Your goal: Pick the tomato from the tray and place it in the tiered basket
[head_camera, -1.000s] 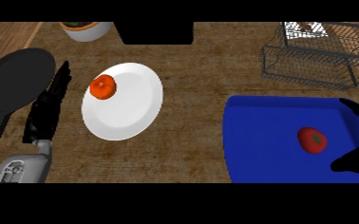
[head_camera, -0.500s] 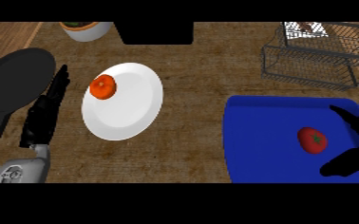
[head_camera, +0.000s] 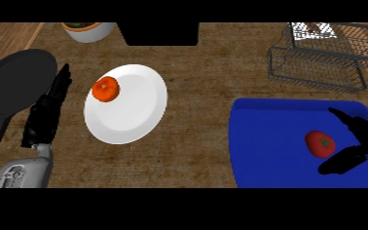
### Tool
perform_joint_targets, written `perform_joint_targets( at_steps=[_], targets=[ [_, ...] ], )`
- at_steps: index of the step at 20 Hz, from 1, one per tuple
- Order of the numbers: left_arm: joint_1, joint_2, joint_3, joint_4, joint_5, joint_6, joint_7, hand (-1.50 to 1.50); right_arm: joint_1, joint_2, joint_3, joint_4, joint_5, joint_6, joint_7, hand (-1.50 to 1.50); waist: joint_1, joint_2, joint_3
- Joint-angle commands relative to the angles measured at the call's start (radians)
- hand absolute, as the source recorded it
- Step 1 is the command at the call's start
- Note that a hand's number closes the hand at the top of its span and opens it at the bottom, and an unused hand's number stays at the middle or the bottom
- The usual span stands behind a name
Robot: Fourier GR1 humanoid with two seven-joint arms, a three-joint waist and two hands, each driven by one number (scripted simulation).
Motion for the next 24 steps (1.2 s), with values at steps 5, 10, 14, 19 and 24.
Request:
perform_joint_targets(
  at_steps=[5,10,14,19,24],
  targets=[
    [0.012,-0.035,0.011,0.012,-0.038,0.007,-0.035,0.00,-0.083,0.081,0.027,0.183,0.097,-0.036,-0.085,-1.50,0.003,0.001,0.000],
    [-0.030,-0.019,0.038,0.000,-0.026,-0.033,0.025,0.00,0.036,0.107,0.016,0.086,0.098,-0.018,-0.085,-1.50,-0.003,0.000,0.000],
    [-0.037,-0.012,0.037,-0.011,-0.032,-0.027,0.034,0.00,-0.033,0.119,0.092,0.184,0.087,0.078,-0.138,1.50,0.002,0.000,0.001],
    [0.051,-0.069,-0.006,-0.071,-0.060,-0.002,0.005,0.00,-0.026,0.058,0.132,0.147,0.213,0.014,-0.238,1.50,0.003,-0.001,0.000],
    [0.004,0.002,0.075,-0.041,-0.003,-0.070,0.024,0.00,-0.019,0.083,0.001,0.114,0.083,0.063,-0.204,1.50,-0.003,-0.001,0.000]
  ],
)
